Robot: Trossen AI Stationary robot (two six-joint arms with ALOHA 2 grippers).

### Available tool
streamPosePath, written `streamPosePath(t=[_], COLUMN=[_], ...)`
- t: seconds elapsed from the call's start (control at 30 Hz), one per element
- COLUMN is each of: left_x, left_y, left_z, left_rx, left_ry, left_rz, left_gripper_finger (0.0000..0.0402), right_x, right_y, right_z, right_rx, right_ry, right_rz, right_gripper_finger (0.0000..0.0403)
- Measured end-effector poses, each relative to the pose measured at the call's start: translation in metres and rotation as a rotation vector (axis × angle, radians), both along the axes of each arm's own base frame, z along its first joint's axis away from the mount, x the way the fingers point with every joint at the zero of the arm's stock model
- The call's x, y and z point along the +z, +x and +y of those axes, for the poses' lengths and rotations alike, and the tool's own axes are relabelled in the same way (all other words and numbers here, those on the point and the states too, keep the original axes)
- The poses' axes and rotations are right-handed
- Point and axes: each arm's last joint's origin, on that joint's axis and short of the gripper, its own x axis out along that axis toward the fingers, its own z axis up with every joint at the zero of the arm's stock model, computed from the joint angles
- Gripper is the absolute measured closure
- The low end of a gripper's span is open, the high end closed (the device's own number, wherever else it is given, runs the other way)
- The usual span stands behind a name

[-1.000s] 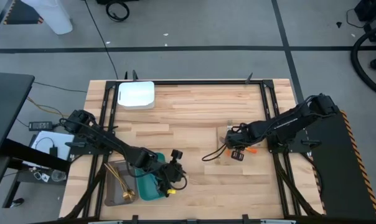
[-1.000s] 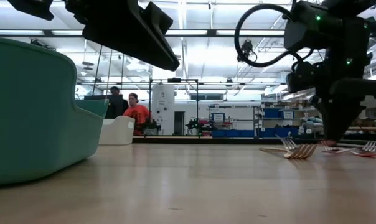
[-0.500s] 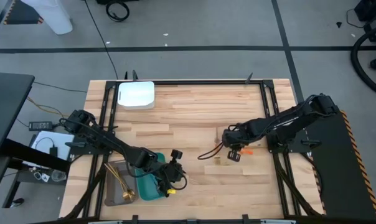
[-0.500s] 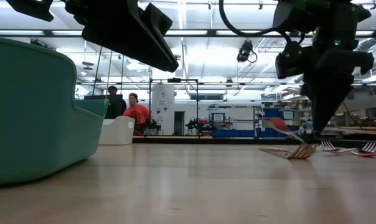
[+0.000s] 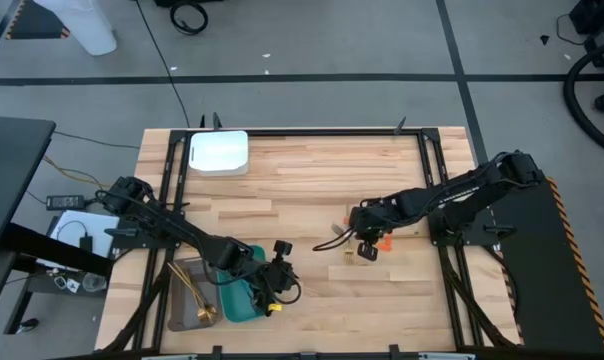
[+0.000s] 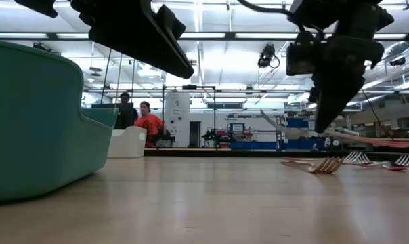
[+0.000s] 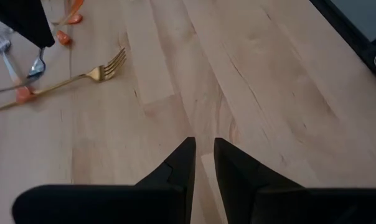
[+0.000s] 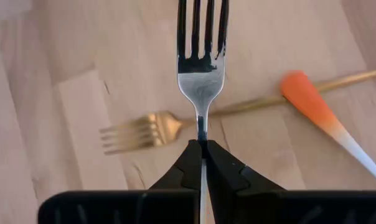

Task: Sort silverware by color (type)
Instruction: Put the orange fork into the white bin

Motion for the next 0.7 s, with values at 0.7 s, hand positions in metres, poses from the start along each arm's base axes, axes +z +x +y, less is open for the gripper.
streamPosePath(t=[0.7], left_x=[0.008], left_y=[0.005], left_z=[0.002], left_rx=[-0.045], left_ry=[-0.098], left_rz=[-0.055], left_gripper_finger=[0.0335], right_x=[0.034], right_y=[0.034], right_z=[0.028], right_rx=[0.22], right_ry=[0.054], right_rz=[-0.539], right_gripper_finger=[0.0387])
